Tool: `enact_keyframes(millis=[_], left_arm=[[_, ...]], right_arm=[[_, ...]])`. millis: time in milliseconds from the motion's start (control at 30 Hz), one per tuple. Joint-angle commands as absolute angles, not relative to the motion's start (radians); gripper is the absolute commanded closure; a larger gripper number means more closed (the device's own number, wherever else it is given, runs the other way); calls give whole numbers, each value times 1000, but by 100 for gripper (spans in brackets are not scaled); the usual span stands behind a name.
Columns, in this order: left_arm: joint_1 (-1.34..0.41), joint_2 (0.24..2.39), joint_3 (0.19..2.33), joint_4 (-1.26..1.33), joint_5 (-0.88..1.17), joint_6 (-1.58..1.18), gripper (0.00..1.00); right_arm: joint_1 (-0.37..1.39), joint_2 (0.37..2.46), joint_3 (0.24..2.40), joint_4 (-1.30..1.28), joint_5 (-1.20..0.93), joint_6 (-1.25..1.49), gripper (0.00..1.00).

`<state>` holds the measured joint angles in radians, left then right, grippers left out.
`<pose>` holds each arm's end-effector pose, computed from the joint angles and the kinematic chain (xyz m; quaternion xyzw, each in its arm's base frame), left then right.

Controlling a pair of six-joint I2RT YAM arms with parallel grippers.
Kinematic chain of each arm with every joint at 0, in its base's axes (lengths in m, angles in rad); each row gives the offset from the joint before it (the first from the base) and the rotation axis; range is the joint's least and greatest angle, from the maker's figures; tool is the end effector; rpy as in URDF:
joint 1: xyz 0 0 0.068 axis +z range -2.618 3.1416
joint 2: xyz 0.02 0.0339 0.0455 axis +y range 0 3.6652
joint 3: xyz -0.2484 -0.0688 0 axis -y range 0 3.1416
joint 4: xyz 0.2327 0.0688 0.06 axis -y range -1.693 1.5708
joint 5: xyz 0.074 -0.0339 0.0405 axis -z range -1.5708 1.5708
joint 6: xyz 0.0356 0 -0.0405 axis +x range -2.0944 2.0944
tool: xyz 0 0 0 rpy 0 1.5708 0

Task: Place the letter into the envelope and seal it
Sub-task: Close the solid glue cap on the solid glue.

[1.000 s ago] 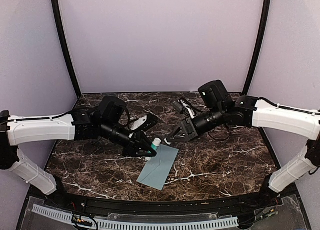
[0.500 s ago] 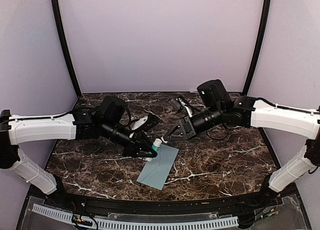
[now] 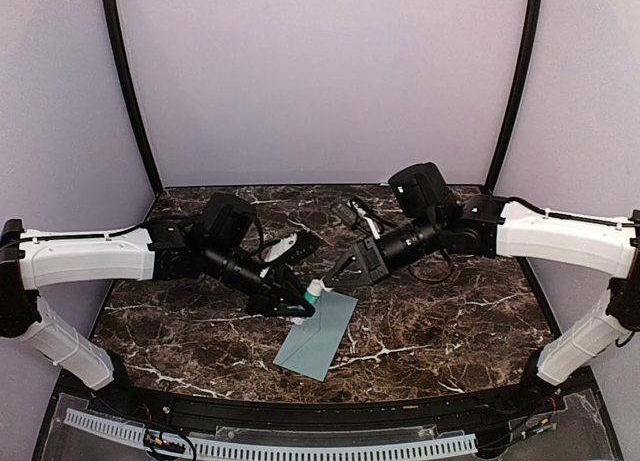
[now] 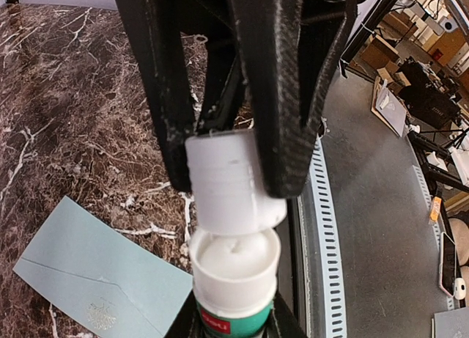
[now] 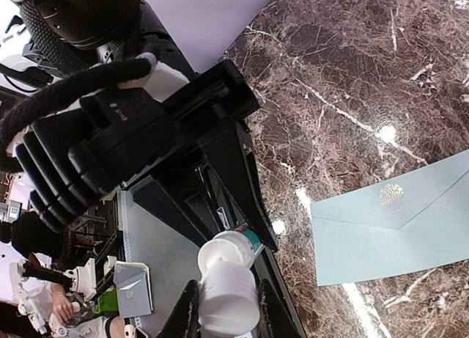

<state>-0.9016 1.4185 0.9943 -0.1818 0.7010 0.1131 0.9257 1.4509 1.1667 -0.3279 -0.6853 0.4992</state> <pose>0.1695 -0.2513 0.2603 0.5435 0.6498 -0.4482 0.2854 0.1706 0.2641 0.2941 -0.3283 0.7840 0.5096 0.1339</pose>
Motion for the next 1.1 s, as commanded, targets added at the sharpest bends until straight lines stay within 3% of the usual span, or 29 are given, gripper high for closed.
enact_keyframes(millis=[0, 1067], left_arm=[[-907, 1417, 1024, -193, 730, 124, 100], [-905, 1466, 1046, -219, 749, 121, 100]], right_arm=[[939, 1458, 1195, -279, -705, 500, 89], [995, 1513, 1232, -315, -727, 452, 89]])
